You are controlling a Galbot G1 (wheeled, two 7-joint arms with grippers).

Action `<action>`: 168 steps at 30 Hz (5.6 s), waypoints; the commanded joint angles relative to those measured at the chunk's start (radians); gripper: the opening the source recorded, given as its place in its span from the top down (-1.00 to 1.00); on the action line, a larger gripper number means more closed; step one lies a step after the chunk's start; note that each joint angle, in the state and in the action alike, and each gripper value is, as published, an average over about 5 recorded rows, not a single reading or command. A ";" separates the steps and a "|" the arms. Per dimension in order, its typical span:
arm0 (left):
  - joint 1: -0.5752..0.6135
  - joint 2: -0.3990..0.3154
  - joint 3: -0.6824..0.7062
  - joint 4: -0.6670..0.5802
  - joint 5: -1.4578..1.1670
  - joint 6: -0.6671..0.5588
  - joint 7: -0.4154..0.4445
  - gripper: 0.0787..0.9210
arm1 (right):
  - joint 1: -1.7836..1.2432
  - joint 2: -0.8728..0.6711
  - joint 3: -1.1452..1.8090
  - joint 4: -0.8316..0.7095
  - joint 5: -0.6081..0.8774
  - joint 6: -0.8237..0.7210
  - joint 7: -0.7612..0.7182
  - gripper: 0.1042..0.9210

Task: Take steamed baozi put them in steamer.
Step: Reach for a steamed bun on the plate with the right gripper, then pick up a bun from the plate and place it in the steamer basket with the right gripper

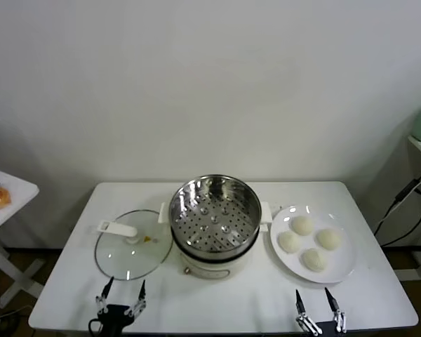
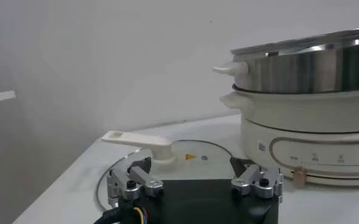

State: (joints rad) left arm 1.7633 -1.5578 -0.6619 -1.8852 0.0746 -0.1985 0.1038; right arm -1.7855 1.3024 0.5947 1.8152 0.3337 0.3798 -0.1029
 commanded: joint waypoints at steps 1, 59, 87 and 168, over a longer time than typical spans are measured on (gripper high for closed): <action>-0.001 0.006 0.003 0.001 0.001 -0.003 0.000 -0.77 | 0.119 -0.058 0.091 0.107 -0.030 -0.310 0.037 -0.76; -0.004 0.009 -0.009 0.004 0.001 -0.011 0.009 -0.77 | 2.160 -0.488 -1.872 -0.871 -0.252 -0.413 -1.086 -0.76; -0.004 0.013 -0.019 0.037 0.011 -0.028 0.007 -0.77 | 1.926 -0.369 -1.610 -1.050 -0.343 -0.417 -1.031 -0.76; 0.013 -0.001 -0.030 0.035 0.050 -0.060 -0.001 -0.77 | 2.407 0.015 -2.058 -0.674 -0.402 0.110 -0.857 -0.11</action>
State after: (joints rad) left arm 1.7757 -1.5578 -0.6919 -1.8502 0.1257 -0.2595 0.1025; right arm 0.7109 1.1905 -1.4554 1.2139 0.0380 0.4175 -0.9921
